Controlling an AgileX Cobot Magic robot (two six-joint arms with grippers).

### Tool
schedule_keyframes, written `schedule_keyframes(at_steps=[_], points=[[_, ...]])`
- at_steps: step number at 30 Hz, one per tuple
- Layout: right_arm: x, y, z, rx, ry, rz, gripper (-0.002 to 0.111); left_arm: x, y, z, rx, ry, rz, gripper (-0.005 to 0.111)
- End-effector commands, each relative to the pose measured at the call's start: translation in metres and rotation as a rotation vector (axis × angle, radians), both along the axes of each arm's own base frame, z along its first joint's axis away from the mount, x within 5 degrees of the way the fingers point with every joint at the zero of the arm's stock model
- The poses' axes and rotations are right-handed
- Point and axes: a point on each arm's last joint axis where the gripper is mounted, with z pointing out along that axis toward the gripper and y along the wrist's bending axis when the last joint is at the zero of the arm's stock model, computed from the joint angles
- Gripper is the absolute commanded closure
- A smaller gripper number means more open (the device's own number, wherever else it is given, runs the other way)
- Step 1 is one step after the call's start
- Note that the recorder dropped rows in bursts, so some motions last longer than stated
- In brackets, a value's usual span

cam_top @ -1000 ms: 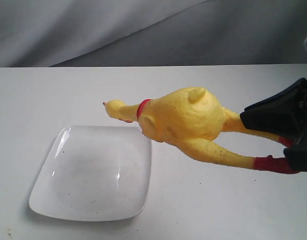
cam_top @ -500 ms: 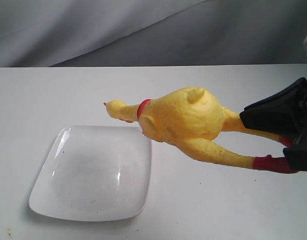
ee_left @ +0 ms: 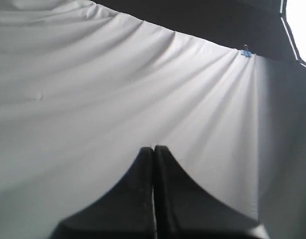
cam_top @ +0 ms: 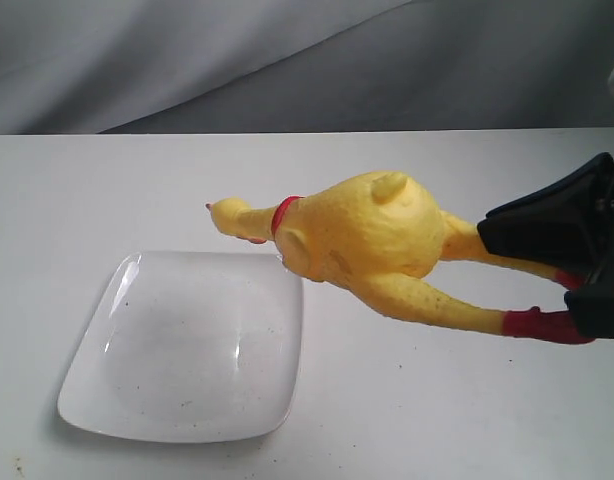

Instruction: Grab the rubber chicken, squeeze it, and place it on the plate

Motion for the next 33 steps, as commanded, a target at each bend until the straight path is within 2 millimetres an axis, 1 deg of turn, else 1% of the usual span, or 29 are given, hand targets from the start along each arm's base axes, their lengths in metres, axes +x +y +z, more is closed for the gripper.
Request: schedule_keyframes(at_steps=[1, 3, 5, 8, 10, 11, 13, 15, 16, 18, 23, 27, 30, 33], points=[[-0.001, 0.001, 0.004, 0.034, -0.024, -0.006, 0.108, 0.001, -0.007, -0.004, 0.036, 0.026, -0.071, 0.107], [-0.001, 0.001, 0.004, 0.034, -0.024, -0.006, 0.108, 0.001, -0.011, -0.005, 0.045, 0.038, -0.116, 0.106], [-0.001, 0.001, 0.004, 0.034, -0.024, -0.006, 0.108, 0.001, -0.018, -0.006, 0.127, 0.050, -0.163, 0.102], [-0.001, 0.001, 0.004, 0.034, -0.024, -0.006, 0.108, -0.004, -0.034, -0.007, 0.282, 0.016, -0.275, 0.092], [-0.001, 0.002, 0.004, 0.035, -0.020, -0.003, 0.108, -0.008, -0.045, -0.009, 0.417, -0.022, -0.357, 0.080], [-0.001, 0.002, 0.004, 0.041, -0.017, -0.005, 0.108, -0.008, -0.048, -0.009, 0.441, -0.028, -0.391, 0.073], [-0.002, 0.002, 0.005, 0.047, -0.010, -0.001, 0.108, -0.005, -0.051, -0.010, 0.443, -0.006, -0.438, 0.056], [-0.002, 0.003, 0.005, 0.049, -0.008, 0.001, 0.108, 0.002, -0.050, -0.010, 0.400, 0.031, -0.471, 0.043], [-0.002, 0.003, 0.005, 0.049, -0.008, 0.001, 0.108, 0.005, -0.050, -0.010, 0.391, 0.048, -0.483, 0.040], [-0.002, 0.003, 0.005, 0.049, -0.008, 0.001, 0.108, 0.012, -0.052, -0.014, 0.402, 0.113, -0.533, 0.037], [-0.003, 0.003, 0.004, 0.050, -0.005, 0.003, 0.108, 0.033, -0.059, 0.003, 0.435, 0.169, -0.687, 0.037], [-0.003, 0.003, 0.005, 0.061, 0.001, 0.005, 0.108, 0.058, -0.061, 0.009, 0.420, 0.233, -0.810, 0.037], [-0.004, 0.005, 0.006, 0.084, 0.012, 0.009, 0.108, 0.077, -0.060, 0.012, 0.409, 0.260, -0.855, 0.037], [-0.004, 0.005, 0.006, 0.085, 0.016, 0.012, 0.108, 0.095, -0.064, 0.013, 0.442, 0.291, -0.918, 0.037]])
